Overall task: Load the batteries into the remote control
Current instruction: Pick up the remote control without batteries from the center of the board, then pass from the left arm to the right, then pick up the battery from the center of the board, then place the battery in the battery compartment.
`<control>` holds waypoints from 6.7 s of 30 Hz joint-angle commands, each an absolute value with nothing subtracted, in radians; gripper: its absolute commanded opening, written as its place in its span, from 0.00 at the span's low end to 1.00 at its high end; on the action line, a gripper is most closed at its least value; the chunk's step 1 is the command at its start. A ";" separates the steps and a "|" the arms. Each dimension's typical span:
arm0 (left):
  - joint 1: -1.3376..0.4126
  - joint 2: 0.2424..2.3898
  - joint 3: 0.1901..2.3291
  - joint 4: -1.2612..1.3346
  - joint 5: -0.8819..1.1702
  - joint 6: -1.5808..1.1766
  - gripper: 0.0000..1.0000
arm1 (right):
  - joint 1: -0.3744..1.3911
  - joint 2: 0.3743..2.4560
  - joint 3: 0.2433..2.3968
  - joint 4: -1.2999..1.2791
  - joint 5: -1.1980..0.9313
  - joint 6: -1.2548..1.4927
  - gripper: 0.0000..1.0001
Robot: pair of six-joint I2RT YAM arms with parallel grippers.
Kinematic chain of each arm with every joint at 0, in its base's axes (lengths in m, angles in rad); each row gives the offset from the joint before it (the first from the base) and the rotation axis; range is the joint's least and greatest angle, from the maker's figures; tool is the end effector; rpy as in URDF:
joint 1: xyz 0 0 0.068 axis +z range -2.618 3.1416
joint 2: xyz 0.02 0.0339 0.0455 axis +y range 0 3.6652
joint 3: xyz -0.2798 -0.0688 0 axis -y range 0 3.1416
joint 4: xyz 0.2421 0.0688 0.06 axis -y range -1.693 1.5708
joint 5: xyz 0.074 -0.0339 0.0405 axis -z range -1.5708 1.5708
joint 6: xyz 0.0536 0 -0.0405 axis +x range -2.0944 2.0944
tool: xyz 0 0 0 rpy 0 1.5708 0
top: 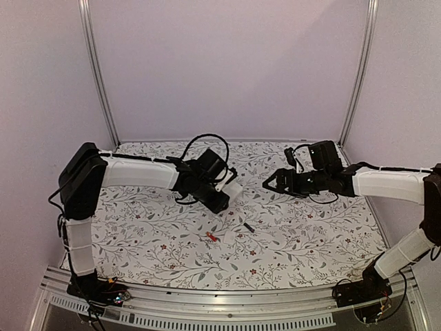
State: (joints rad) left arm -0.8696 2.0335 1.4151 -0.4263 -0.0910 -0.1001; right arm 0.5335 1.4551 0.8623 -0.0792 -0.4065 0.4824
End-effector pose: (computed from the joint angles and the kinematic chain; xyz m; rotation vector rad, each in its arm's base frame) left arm 0.2882 -0.3337 0.1623 0.9557 2.4460 -0.2238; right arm 0.2634 0.1802 0.2292 -0.2950 2.3546 0.9792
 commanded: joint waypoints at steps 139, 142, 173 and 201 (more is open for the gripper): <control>-0.987 2.044 1.419 -0.820 0.011 0.732 0.14 | 0.362 1.458 0.746 0.105 -0.802 0.489 0.00; -0.986 1.993 1.373 -0.764 0.029 0.688 0.10 | 0.362 1.459 0.740 0.144 -0.794 0.506 0.00; -0.928 1.490 0.975 0.292 -0.205 -0.357 0.00 | 0.518 1.510 0.725 0.637 -0.683 0.814 0.00; -0.971 1.490 0.980 0.276 -0.320 -0.393 0.00 | 0.569 1.446 0.650 0.645 -0.572 0.831 0.00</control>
State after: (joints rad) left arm -0.9558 1.4994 0.9821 0.2749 -0.3000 -0.3939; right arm 0.5632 1.4956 0.6830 0.6224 -0.6170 0.8379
